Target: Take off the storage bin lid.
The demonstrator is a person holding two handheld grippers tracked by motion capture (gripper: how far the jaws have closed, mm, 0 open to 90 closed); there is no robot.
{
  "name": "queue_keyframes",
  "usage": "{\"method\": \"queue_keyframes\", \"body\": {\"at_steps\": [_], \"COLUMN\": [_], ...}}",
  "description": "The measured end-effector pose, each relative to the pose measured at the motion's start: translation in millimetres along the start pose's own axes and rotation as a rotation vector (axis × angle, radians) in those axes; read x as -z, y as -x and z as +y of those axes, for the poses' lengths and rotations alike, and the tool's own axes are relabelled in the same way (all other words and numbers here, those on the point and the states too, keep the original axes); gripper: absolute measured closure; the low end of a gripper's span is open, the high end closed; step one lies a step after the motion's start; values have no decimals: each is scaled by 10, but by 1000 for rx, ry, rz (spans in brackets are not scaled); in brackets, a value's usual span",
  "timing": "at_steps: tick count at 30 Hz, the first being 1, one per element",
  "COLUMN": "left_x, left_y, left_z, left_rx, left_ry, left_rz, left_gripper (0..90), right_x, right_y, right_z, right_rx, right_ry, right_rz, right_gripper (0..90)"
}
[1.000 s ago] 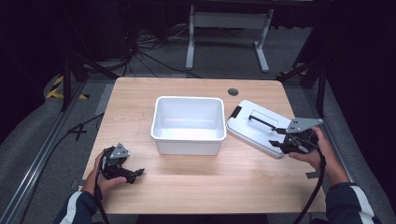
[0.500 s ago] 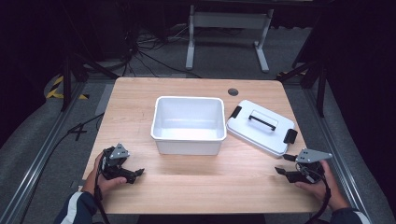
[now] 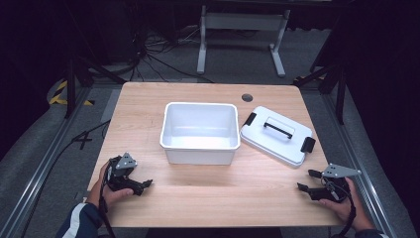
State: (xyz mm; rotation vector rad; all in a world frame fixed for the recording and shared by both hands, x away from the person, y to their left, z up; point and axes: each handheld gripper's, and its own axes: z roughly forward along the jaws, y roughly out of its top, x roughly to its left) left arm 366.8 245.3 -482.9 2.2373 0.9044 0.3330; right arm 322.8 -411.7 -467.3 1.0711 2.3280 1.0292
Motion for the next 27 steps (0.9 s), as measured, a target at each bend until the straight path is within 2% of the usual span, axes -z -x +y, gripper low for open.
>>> {"method": "queue_keyframes", "body": {"at_steps": [9,14,27], "left_x": [0,1,-3], "left_y": [-1,-13,-8], "left_z": [0,6,3], "left_rx": [0,-15,-9], "left_ry": [-1,-2,2], "left_rz": [0,1,0], "left_gripper": [2,2,3], "right_x": [-1,-2,-6], "right_y": [0,-2,-8], "right_z": [0,1,6], "right_rx": [1,-1,-9], "right_ry": [0,1,-2], "right_rz": [0,0,-9], "right_gripper": [264,263,253]}}
